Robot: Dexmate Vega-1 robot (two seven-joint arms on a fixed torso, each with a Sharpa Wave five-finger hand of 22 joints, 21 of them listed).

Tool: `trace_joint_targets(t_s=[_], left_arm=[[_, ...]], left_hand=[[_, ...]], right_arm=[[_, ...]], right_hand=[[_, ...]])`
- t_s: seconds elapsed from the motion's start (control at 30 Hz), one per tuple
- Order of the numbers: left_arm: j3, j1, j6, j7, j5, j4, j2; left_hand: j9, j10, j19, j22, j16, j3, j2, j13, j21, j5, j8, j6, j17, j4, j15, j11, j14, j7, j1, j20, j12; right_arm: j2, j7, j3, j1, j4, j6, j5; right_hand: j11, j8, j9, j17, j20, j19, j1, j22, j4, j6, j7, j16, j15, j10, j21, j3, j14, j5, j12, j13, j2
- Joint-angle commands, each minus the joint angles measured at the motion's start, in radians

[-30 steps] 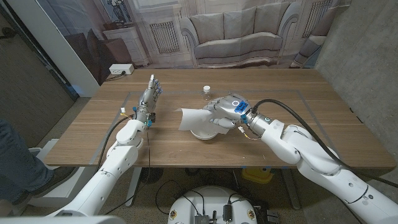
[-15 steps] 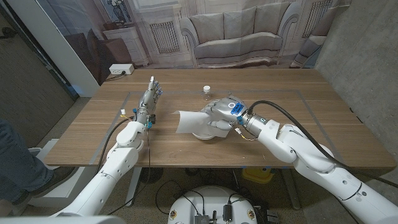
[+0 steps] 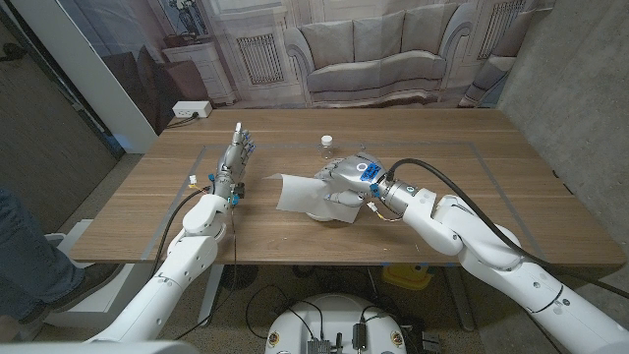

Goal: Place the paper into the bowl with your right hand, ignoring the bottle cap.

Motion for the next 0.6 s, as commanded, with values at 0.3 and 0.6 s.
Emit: trace_joint_targets(t_s=[0.3,0.6], left_arm=[[0.001,-0.005,-0.01,-0.011,-0.007,0.02,-0.006],[0.001,-0.004,-0.005,-0.011,-0.005,0.016,-0.004]], left_hand=[[0.005,-0.004,-0.008,0.001,-0.001,-0.007,0.007,0.002,-0.002,0.006,-0.004,0.006,0.002,-0.001,0.001,-0.005,-0.006,0.001,0.001,-0.027,-0.002],[0.005,-0.001,-0.008,0.001,-0.002,-0.009,0.008,0.002,-0.001,0.006,-0.003,0.007,0.002,-0.001,0.001,-0.007,-0.006,0.002,0.002,-0.027,-0.001]], right_arm=[[0.016,0.036,-0.021,0.017,0.019,0.023,-0.002],[0.024,0.033,-0.026,0.015,0.027,0.022,-0.004]], right_hand=[[0.005,-0.003,0.004,0.003,-0.094,-0.009,-0.014,0.003,0.006,-0.001,0.002,-0.001,-0.116,-0.005,-0.005,-0.009,-0.008,0.007,-0.006,0.002,-0.001],[0.004,-0.004,0.005,0.004,-0.092,-0.011,-0.021,0.003,0.011,-0.004,0.003,0.0,-0.111,-0.01,-0.007,-0.011,-0.011,0.008,-0.008,0.002,0.003]])
